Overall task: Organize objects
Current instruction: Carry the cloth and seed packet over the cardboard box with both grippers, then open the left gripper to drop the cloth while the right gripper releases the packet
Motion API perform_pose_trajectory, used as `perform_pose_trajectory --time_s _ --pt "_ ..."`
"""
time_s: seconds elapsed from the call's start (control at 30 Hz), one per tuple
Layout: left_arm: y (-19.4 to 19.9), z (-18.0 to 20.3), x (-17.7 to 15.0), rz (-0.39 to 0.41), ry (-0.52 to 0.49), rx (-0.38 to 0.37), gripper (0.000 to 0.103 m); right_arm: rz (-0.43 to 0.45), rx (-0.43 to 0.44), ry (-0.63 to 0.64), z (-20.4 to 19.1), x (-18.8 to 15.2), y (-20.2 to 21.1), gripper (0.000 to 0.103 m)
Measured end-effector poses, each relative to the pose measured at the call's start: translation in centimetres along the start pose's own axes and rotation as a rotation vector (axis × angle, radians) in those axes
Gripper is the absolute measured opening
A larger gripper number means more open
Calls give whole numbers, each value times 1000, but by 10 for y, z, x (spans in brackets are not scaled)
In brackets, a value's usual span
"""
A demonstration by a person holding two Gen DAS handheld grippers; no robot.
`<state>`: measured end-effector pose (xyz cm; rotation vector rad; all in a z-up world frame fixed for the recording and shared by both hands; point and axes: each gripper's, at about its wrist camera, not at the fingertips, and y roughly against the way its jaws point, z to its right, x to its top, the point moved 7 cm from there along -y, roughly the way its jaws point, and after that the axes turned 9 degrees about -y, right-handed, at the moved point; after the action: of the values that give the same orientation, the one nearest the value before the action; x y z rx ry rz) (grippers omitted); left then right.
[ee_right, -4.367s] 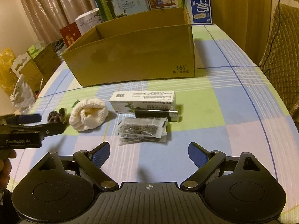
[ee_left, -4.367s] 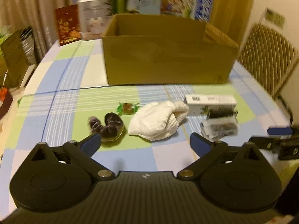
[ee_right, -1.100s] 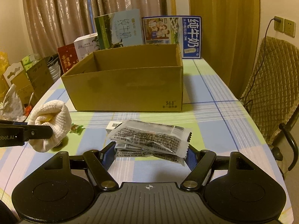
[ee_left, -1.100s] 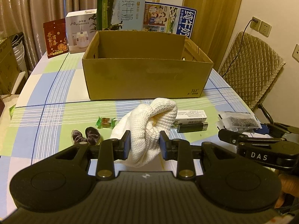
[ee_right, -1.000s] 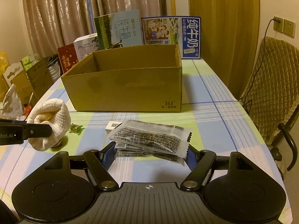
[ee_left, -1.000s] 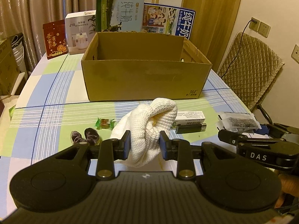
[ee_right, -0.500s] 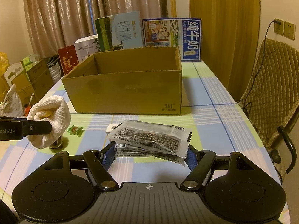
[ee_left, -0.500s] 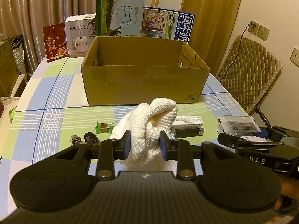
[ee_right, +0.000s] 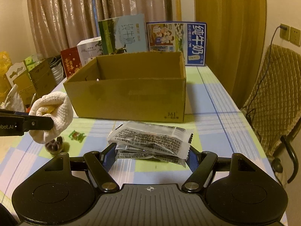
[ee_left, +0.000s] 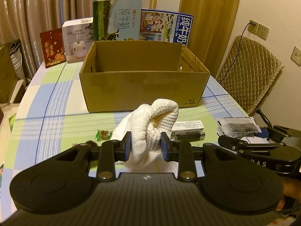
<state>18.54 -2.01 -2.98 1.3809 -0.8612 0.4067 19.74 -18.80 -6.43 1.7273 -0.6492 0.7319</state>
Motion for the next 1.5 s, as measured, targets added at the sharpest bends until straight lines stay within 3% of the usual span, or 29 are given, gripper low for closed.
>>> perform_pose_trajectory --time_s 0.37,0.67,0.83,1.07,1.1,1.17,1.2,1.3,1.33,1.37,1.43,1.5 --pt "-13 -28 71 58 -51 -1 27 50 47 30 -6 89 -22 71" --pt "-44 -63 145 82 -51 2 27 54 65 25 -12 165 -72 72" --pt "-70 -80 170 71 -29 -8 27 19 75 -12 -9 183 -105 72" --pt "-111 -95 179 35 -9 -18 28 -23 67 -46 -1 188 -143 72" --pt "-117 -97 179 35 -2 -17 29 -30 64 -52 0 186 -149 72" --pt "-127 -102 181 49 14 7 44 -44 61 -62 2 184 -157 72" --pt "-130 -105 181 55 27 23 64 -51 60 -65 3 182 -161 72" --pt "-135 -113 180 53 71 10 64 -64 62 -70 4 180 -171 72" --pt "-134 -115 179 57 77 6 64 -68 67 -73 4 179 -174 78" --pt "-133 -117 178 59 77 9 64 -69 82 -81 4 180 -177 89" --pt "-129 -119 176 60 74 13 64 -57 132 -129 5 182 -180 98" --pt "-124 -121 173 64 79 16 64 -43 127 -154 8 184 -176 98"
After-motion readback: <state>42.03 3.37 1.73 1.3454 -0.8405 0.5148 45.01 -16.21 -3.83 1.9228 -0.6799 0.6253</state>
